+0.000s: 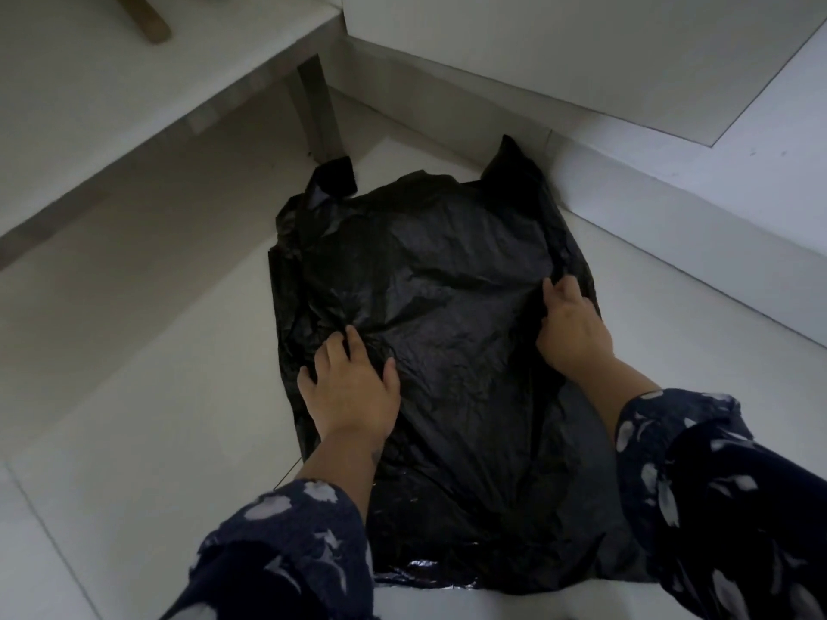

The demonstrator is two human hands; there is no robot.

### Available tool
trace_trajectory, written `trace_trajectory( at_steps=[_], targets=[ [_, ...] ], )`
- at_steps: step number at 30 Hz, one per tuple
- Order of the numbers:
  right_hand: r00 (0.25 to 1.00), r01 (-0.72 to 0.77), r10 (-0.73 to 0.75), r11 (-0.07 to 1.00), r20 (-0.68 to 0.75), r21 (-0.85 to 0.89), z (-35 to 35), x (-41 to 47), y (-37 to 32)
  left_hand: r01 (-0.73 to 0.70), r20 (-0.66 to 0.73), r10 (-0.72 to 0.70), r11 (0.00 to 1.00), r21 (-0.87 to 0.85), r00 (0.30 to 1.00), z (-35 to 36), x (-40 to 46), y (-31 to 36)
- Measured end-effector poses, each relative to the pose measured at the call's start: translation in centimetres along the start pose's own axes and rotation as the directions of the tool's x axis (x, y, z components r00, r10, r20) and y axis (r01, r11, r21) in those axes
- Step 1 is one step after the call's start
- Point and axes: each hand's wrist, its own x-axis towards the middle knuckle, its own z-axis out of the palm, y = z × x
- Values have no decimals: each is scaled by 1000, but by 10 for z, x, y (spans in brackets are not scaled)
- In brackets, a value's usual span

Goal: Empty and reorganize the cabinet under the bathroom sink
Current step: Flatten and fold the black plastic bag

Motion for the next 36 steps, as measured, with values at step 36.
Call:
trace_trajectory(
  at_steps=[36],
  targets=[
    [957, 155, -80, 953, 280, -259, 35, 0, -56, -17, -58, 0, 954, -300, 998, 22, 11, -18]
  ],
)
